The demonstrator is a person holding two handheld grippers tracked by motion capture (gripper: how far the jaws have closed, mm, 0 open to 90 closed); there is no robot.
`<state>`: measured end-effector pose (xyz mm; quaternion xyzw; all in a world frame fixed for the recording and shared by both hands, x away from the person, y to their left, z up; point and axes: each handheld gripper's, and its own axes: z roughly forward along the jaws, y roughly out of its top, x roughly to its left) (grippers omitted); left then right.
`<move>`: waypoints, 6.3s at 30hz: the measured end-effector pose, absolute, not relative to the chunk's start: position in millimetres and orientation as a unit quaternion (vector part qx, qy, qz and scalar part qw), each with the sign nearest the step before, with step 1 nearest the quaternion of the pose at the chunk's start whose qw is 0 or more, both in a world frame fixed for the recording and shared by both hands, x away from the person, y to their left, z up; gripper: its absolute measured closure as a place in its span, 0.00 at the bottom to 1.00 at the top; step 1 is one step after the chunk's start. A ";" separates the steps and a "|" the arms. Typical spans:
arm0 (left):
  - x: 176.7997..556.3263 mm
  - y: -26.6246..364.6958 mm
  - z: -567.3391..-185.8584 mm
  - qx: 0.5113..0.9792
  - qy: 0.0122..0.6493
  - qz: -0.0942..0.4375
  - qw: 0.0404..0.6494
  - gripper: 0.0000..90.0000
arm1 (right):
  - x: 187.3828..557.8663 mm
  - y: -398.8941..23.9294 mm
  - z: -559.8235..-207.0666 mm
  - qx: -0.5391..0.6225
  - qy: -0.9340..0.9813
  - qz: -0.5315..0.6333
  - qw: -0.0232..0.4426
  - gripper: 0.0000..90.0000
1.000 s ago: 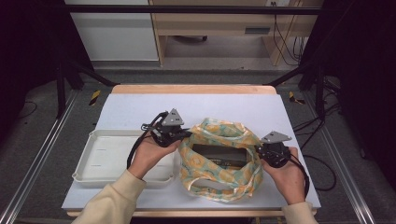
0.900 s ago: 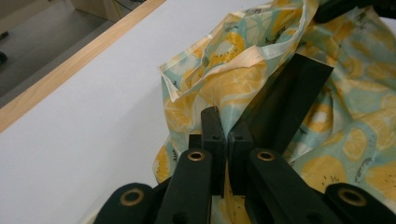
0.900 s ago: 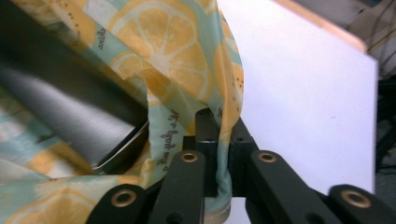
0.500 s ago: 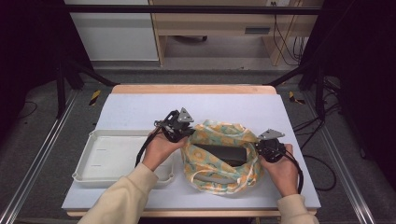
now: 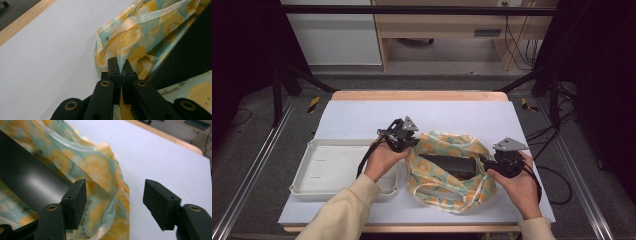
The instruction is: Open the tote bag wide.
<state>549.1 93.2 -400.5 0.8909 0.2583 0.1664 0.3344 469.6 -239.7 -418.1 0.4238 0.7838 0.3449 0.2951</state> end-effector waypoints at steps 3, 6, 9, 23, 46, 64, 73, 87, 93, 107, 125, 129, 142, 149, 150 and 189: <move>548.1 94.2 -400.5 0.890 0.257 0.166 0.338 1.00 | 469.2 -237.4 -412.0 0.416 0.783 0.359 0.292 0.33; 546.7 95.2 -401.5 0.890 0.257 0.164 0.340 1.00 | 471.7 -238.7 -410.3 0.409 0.781 0.375 0.285 0.35; 545.6 95.8 -401.9 0.890 0.257 0.162 0.340 1.00 | 474.7 -239.8 -411.9 0.408 0.780 0.381 0.283 0.48; 550.1 95.1 -410.9 0.897 0.259 0.163 0.319 0.99 | 496.2 -236.3 -433.9 0.406 0.797 0.343 0.285 1.00; 558.0 94.8 -435.4 0.921 0.264 0.134 0.253 0.99 | 518.6 -235.6 -467.6 0.423 0.819 0.324 0.214 1.00; 535.3 115.7 -418.5 0.876 0.296 0.169 0.342 0.67 | 488.7 -246.9 -427.1 0.449 0.769 0.367 0.268 0.47; 509.1 129.4 -399.6 0.841 0.295 0.186 0.413 0.49 | 451.3 -233.3 -401.4 0.422 0.764 0.405 0.272 0.33; 481.5 177.4 -392.9 0.822 0.327 0.194 0.424 0.37 | 427.6 -137.1 -395.6 0.327 0.819 0.422 0.210 0.48; 477.2 175.7 -389.9 0.826 0.317 0.189 0.426 0.35 | 438.5 -106.7 -408.7 0.320 0.839 0.398 0.185 0.52; 474.4 166.7 -387.6 0.835 0.302 0.192 0.417 0.35 | 449.7 -97.4 -428.3 0.331 0.844 0.381 0.180 0.64; 473.3 163.8 -388.2 0.839 0.294 0.188 0.417 0.36 | 433.6 -89.0 -427.3 0.289 0.849 0.408 0.172 1.00; 473.7 162.7 -388.7 0.840 0.294 0.192 0.414 0.37 | 428.3 -85.0 -433.1 0.281 0.854 0.407 0.164 1.00; 512.9 107.4 -391.8 0.896 0.218 0.174 0.345 0.48 | 423.3 -81.6 -446.1 0.273 0.858 0.410 0.146 1.00; 535.8 93.5 -400.3 0.906 0.222 0.166 0.320 0.69 | 422.1 -78.0 -449.4 0.266 0.862 0.409 0.141 1.00; 542.0 91.0 -403.2 0.909 0.229 0.161 0.309 0.74 | 420.8 -75.9 -450.2 0.261 0.864 0.408 0.138 1.00; 570.0 80.1 -433.1 0.926 0.250 0.142 0.244 1.00 | 415.9 -65.1 -467.0 0.201 0.894 0.398 0.050 1.00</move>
